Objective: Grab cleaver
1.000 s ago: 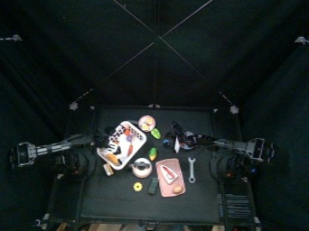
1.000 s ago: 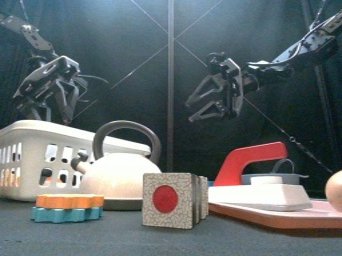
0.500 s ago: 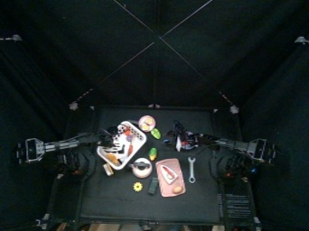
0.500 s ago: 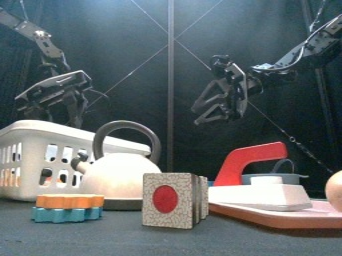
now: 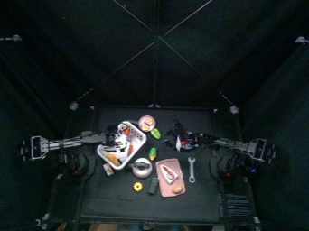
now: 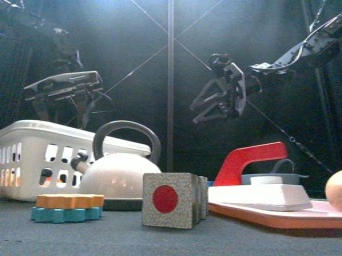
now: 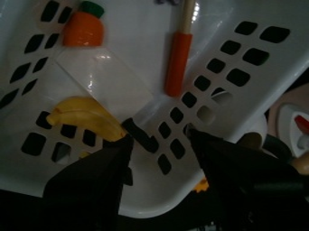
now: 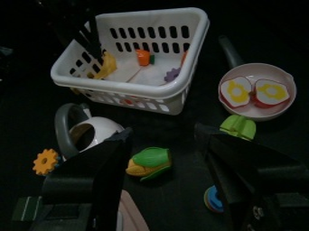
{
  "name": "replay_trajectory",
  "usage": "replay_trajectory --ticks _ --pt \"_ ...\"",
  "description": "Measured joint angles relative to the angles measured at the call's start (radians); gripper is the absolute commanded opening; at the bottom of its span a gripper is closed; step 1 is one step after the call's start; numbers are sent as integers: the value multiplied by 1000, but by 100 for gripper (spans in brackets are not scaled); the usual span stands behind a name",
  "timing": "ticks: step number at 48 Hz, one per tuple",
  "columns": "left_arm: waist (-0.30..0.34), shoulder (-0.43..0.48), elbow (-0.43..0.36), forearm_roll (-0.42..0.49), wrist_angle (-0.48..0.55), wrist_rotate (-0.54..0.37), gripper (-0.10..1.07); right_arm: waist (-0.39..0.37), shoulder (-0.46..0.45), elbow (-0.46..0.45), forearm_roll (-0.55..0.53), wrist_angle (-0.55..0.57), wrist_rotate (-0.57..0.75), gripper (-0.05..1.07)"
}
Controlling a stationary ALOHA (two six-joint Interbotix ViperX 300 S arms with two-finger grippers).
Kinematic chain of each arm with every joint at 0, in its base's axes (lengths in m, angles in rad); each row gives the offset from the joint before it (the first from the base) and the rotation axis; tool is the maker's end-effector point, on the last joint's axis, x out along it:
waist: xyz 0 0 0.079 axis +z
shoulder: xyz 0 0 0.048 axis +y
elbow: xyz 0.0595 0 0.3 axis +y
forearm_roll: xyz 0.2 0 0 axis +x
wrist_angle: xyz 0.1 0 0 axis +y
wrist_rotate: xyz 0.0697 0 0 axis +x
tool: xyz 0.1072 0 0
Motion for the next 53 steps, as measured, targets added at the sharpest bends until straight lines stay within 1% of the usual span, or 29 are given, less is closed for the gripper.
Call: replay_trajectory --ticks 5,8,12,17,21,33,44,53 --pt "-74 8 23 87 2 -173 89 0 -2 0 -3 0 2 90" --pt "-110 9 37 101 -3 -265 89 0 -2 -2 -6 0 0 90" --pt "-153 9 40 107 -11 -344 89 0 0 -2 -8 0 2 90" --pt "-190 14 41 107 -12 -399 89 0 0 0 -8 0 0 90" --pt "-195 29 40 107 -14 -416 89 0 0 0 -8 0 2 90" --pt "-193 109 40 69 -28 -399 89 0 -2 0 -9 0 2 90" --pt "-175 121 43 11 -49 -364 89 0 -2 0 -9 0 2 90" --pt "-160 137 61 2 -72 -347 89 0 -2 0 -11 0 2 90"
